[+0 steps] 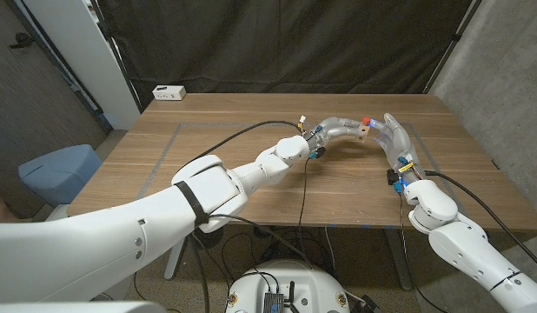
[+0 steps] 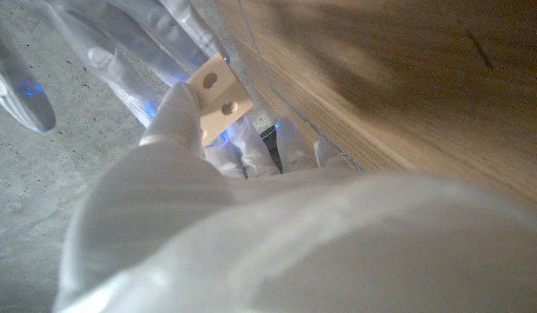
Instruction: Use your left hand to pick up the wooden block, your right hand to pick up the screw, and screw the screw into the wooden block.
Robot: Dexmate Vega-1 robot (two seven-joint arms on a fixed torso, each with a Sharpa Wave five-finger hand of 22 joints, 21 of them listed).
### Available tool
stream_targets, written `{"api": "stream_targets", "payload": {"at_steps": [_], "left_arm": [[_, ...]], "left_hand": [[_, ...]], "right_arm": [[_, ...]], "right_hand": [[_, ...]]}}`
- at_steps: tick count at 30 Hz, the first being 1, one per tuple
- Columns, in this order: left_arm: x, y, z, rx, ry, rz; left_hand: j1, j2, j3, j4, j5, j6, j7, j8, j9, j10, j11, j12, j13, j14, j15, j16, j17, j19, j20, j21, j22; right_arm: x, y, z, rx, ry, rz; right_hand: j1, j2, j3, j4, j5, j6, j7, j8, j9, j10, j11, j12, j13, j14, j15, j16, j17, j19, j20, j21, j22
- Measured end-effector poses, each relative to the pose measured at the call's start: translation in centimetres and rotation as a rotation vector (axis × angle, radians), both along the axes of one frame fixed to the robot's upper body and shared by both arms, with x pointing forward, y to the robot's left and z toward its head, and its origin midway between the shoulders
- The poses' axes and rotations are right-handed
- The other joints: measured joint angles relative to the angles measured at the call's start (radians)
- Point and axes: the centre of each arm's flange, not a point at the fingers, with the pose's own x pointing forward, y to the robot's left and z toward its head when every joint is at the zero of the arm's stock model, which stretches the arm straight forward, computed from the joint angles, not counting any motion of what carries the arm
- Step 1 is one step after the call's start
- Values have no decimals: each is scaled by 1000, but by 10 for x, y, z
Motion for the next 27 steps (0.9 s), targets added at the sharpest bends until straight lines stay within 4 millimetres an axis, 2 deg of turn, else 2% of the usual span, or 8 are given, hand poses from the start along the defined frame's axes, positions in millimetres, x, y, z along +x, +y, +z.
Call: {"api": "stream_targets", "payload": {"at_steps": [6,12,27], "left_arm": [[1,0,0,4,6,5],[2,0,1,5,9,9],[3,0,1,12,17,15]], "left_hand": [[0,0,0,0,0,0,0,0,0,0,0,0,0,0,0,0,0,0,0,0,0],[0,0,0,0,0,0,0,0,-1,0,-1,0,0,0,0,0,0,0,0,0,0],[0,0,0,0,4,0,0,0,0,5,2,0,0,0,0,0,0,0,0,0,0]], "right_arm": [[-1,0,0,-6,1,4],[-1,1,0,-14,3,11],[1,1,-1,-27,11,30]], "right_hand": [[0,0,0,0,0,22,0,8,0,12,-12,0,0,0,0,0,0,4,4,0,0],[0,0,0,0,0,42,2,13,2,22,-11,0,0,0,-8,0,0,5,5,0,0],[0,0,0,0,0,79,8,13,2,43,-28,0,0,0,-7,0,0,11,0,0,0]]}}
